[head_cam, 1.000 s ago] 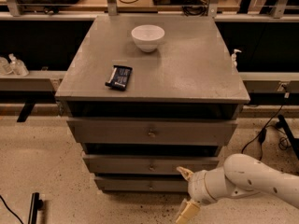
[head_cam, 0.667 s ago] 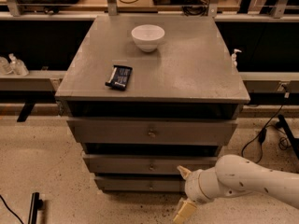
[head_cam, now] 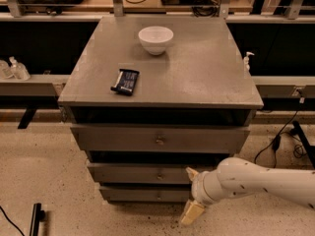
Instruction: Open middle drawer
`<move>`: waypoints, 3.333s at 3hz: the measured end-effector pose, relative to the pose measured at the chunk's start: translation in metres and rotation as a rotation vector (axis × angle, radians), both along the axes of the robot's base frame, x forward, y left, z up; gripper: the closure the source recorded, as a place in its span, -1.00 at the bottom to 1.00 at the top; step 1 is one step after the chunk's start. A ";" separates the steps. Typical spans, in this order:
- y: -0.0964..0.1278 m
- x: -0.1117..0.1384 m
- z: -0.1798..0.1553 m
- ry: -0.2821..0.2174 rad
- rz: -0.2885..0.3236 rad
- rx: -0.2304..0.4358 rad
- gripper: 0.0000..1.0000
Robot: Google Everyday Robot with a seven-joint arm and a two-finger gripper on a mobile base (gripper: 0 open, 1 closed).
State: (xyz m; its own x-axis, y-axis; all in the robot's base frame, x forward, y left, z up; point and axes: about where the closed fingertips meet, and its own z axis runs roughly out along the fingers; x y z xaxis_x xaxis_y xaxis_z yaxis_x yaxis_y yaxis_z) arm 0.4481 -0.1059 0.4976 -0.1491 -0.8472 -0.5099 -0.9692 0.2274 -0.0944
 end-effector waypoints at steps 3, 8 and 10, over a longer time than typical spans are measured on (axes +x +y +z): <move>-0.048 0.028 -0.037 0.015 0.027 0.088 -1.00; -0.082 0.085 -0.043 -0.061 0.027 0.111 -1.00; -0.089 0.084 -0.051 -0.051 0.038 0.011 -0.94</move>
Offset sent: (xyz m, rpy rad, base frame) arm 0.0342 -0.0604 -0.0536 0.1039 0.0345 0.0411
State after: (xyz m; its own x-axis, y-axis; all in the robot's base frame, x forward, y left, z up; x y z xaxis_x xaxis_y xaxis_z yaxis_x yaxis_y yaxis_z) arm 0.5322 -0.1947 0.4465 -0.0910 -0.8458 -0.5257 -0.9712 0.1921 -0.1411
